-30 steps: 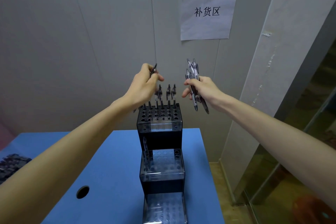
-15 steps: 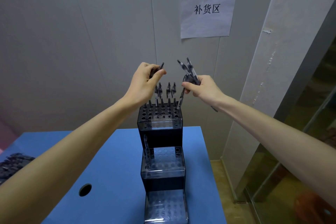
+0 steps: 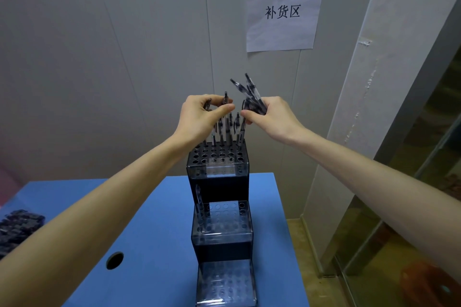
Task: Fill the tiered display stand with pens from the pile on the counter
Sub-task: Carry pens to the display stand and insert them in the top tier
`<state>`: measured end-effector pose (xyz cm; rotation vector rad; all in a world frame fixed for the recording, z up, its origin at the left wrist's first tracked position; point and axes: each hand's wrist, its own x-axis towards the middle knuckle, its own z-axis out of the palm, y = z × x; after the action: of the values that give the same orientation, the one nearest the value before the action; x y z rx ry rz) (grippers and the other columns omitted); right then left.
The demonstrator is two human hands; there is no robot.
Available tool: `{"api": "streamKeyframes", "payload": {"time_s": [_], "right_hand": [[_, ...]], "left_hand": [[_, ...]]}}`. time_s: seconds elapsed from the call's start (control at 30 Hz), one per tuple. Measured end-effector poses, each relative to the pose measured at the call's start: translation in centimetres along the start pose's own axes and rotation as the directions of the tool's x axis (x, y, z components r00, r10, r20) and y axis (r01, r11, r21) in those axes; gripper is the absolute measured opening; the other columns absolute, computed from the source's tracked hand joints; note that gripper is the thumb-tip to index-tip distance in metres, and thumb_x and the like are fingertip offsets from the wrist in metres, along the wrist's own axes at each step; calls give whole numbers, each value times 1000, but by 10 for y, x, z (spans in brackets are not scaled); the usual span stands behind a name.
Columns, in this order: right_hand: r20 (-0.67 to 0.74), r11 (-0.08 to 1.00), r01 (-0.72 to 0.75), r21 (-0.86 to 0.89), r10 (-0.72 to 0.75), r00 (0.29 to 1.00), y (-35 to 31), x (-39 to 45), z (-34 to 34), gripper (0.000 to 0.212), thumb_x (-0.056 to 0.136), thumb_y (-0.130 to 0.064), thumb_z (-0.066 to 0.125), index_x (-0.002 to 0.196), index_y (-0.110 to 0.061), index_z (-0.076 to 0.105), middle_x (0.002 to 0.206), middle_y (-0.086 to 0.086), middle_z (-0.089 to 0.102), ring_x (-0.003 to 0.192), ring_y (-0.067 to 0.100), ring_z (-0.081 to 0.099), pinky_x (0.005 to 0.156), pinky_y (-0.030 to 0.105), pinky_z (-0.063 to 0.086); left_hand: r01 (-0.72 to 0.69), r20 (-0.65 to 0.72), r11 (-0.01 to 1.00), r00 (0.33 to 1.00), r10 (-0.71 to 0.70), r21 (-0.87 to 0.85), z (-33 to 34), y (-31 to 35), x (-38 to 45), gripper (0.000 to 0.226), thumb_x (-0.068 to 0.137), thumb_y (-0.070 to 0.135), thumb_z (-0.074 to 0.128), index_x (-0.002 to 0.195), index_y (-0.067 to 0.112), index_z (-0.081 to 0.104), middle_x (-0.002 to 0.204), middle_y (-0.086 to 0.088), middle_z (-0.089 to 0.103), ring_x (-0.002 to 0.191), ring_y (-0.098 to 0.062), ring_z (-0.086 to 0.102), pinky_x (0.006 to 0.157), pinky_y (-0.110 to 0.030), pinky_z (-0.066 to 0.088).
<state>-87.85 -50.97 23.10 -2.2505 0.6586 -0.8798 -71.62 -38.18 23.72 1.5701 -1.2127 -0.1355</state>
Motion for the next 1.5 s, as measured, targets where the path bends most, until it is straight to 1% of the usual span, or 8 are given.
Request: {"api": "streamKeyframes", "payload": {"time_s": [0.13, 0.27, 0.43, 0.57, 0.93, 1.13, 1.37, 1.5], "right_hand": [[18, 992, 52, -117, -51, 999, 4, 3, 6, 32, 90, -46, 71, 75, -17, 67, 61, -5, 59, 58, 15, 50, 58, 33, 40], [67, 980, 38, -194, -25, 997, 4, 4, 6, 37, 88, -47, 72, 70, -16, 61, 56, -5, 50, 56, 15, 44, 56, 33, 34], [106, 955, 37, -295, -6, 994, -5, 7, 0, 36, 87, -47, 71, 64, -24, 56, 60, 1, 57, 61, 22, 52, 55, 33, 36], [89, 918, 71, -390, -39, 995, -12, 7, 0, 37, 86, -51, 71, 65, -24, 58, 63, 2, 61, 64, 24, 58, 53, 31, 37], [129, 969, -5, -247, 38, 991, 5, 6, 12, 35, 82, -52, 76, 73, -20, 65, 69, 0, 70, 70, 23, 67, 67, 40, 53], [132, 980, -42, -196, 69, 989, 13, 5, 15, 38, 80, -51, 79, 72, -16, 66, 68, 4, 70, 71, 28, 68, 69, 45, 55], [123, 984, -46, -174, 68, 990, 15, 0, 15, 43, 81, -50, 78, 64, -17, 57, 53, -6, 48, 54, 16, 42, 56, 33, 32], [142, 970, -15, -242, 51, 989, 7, -5, 20, 45, 84, -47, 76, 56, -24, 49, 51, -6, 46, 54, 17, 43, 53, 32, 32]], "left_hand": [[-5, -10, 1000, 1000, 5, 0, 3, -4, -2, 22, 88, 34, 80, 106, 23, 81, 94, 11, 77, 71, 9, 62, 83, -26, 54], [-26, -27, 998, 999, 28, 51, 0, -6, -1, 25, 86, 37, 81, 107, 24, 81, 95, 12, 78, 68, 7, 62, 81, -30, 58], [-16, -27, 997, 999, 19, 82, -1, -8, -2, 24, 86, 38, 80, 106, 24, 81, 94, 13, 78, 85, -3, 72, 88, -39, 61], [-55, -2, 981, 998, 56, 188, -4, -6, 4, 27, 86, 45, 78, 106, 26, 81, 97, 13, 77, 79, -8, 72, 82, -42, 61], [-99, 15, 956, 995, 99, 275, -9, -4, 8, 27, 86, 48, 78, 104, 28, 81, 97, 13, 77, 58, 3, 60, 73, -38, 60], [-95, 13, 957, 995, 95, 273, -4, -8, 6, 27, 85, 48, 78, 103, 28, 81, 93, 13, 77, 67, 0, 64, 73, -33, 59], [-172, 123, 885, 984, 130, 433, 3, -16, -10, 23, 88, 47, 75, 99, 28, 81, 82, 11, 74, 71, -9, 64, 66, -33, 56], [-192, 116, 820, 981, 153, 540, 5, -12, -13, 23, 91, 47, 71, 95, 27, 80, 77, 9, 73, 70, -12, 64, 64, -32, 56]]}}
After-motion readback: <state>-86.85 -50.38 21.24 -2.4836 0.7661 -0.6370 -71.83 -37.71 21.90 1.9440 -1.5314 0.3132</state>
